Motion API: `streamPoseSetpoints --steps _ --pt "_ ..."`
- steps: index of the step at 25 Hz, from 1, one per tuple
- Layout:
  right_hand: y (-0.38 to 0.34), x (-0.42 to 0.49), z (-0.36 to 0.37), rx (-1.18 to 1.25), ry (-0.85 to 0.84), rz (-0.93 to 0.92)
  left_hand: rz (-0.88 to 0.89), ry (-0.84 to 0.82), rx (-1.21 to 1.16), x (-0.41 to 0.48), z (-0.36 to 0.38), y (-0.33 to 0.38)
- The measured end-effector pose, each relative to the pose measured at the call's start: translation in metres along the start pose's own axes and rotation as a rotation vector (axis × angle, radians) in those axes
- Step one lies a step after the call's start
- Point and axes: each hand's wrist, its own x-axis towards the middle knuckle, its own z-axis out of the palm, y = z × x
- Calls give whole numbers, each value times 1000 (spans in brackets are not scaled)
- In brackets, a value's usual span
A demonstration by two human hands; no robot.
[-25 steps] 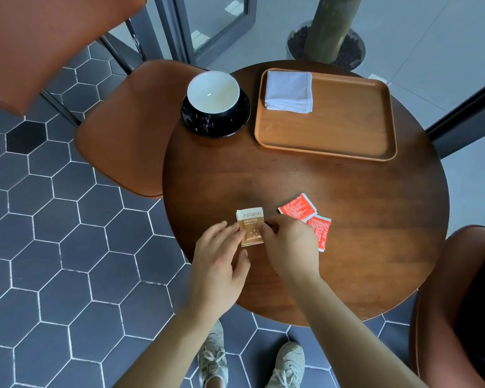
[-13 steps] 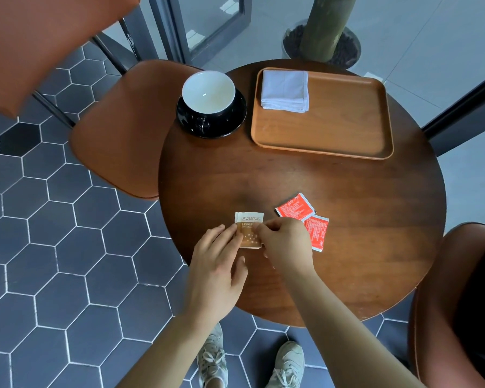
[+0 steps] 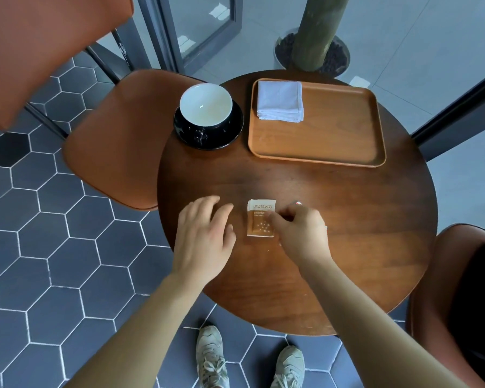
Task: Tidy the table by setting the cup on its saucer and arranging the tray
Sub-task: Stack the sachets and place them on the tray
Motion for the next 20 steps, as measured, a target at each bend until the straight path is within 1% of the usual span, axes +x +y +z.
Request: streamPoseSetpoints --steps 4,6,10,16,20 --pt "-13 12 -8 -13 40 6 5 -91 96 42 8 -2" --pt "-18 21 -15 -14 76 -19 4 -107 113 57 15 2" --pt "-28 50 -28 22 131 -45 -132 -100 105 71 30 3" --pt "-47 117 -43 167 106 -32 -149 -140 192 70 41 5" --pt "-58 160 -38 120 45 -31 -154 -132 221 71 41 5"
